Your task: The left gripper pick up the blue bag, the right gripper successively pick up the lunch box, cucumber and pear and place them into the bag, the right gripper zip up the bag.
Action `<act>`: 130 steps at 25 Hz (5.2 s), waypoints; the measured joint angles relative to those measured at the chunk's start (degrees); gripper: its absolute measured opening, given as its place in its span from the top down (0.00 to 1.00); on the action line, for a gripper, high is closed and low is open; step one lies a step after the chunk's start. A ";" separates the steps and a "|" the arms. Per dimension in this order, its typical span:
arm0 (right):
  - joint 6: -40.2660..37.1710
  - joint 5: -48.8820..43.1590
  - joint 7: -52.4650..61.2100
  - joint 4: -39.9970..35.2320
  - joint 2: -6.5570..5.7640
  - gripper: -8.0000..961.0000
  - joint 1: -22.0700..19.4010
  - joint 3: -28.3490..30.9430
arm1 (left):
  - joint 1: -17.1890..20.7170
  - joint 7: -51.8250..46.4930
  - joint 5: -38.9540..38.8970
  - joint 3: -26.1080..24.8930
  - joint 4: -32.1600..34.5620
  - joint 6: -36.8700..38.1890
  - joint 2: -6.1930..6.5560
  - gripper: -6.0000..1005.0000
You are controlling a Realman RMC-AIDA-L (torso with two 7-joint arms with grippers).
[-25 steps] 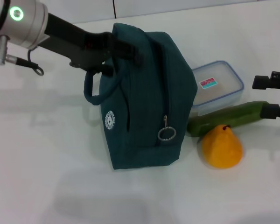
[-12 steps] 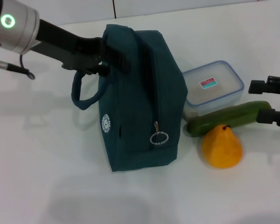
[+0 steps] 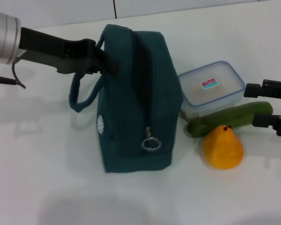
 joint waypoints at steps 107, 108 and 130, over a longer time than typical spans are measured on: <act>33.75 10.83 18.07 27.19 10.91 0.89 4.24 23.03 | 8.60 13.27 -8.57 -2.32 -5.18 -2.04 -0.85 0.94; 33.73 10.84 18.31 26.90 10.91 0.89 4.20 22.95 | 8.64 13.28 -8.59 -2.32 -5.18 -2.04 -0.85 0.94; 28.29 10.99 21.54 21.93 10.64 0.89 3.69 23.57 | 8.52 13.28 -8.74 -2.32 -5.18 -2.04 -0.83 0.94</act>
